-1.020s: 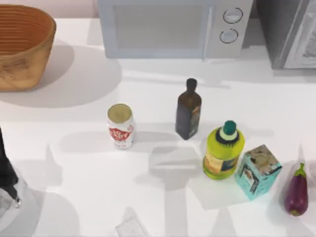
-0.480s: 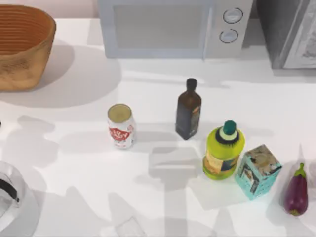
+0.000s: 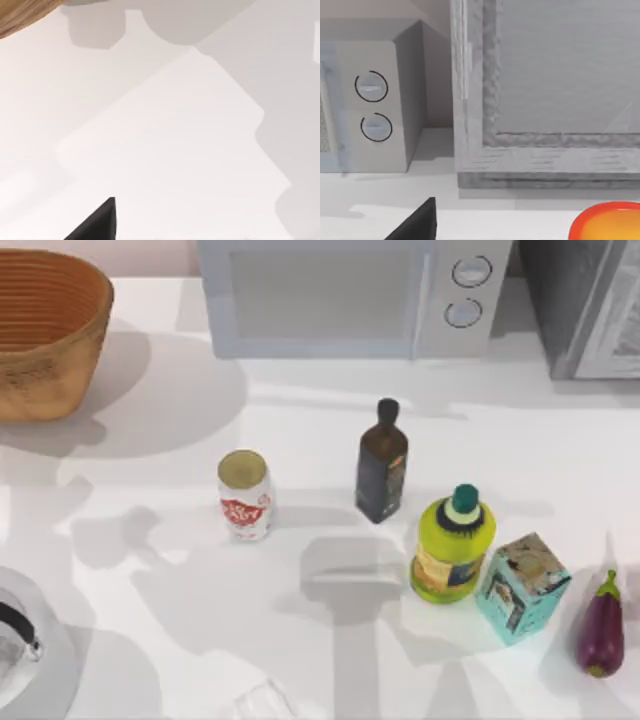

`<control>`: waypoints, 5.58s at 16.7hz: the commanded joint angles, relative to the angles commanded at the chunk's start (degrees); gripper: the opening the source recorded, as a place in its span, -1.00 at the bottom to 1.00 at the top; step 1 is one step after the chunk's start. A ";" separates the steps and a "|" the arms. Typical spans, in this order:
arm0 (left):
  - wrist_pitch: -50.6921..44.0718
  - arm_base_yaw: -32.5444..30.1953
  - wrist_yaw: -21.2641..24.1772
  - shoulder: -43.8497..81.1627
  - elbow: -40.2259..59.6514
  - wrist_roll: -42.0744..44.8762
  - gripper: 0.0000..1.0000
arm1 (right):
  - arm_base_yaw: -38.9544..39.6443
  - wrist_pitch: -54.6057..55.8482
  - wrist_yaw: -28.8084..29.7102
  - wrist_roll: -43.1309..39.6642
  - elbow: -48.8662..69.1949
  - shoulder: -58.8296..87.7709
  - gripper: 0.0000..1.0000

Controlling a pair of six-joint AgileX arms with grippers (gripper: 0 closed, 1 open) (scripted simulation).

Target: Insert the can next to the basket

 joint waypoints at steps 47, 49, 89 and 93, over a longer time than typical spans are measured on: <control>-0.28 1.59 0.13 23.59 7.20 10.73 -1.00 | 0.00 0.00 0.00 0.00 0.00 0.00 1.00; 0.34 0.88 -0.33 22.02 8.92 9.29 -1.00 | 0.00 0.00 0.00 0.00 0.00 0.00 1.00; -8.11 -43.08 0.17 32.46 23.40 -79.01 -1.00 | 0.00 0.00 0.00 0.00 0.00 0.00 1.00; -8.11 -43.08 0.17 32.46 23.40 -79.01 -0.70 | 0.00 0.00 0.00 0.00 0.00 0.00 1.00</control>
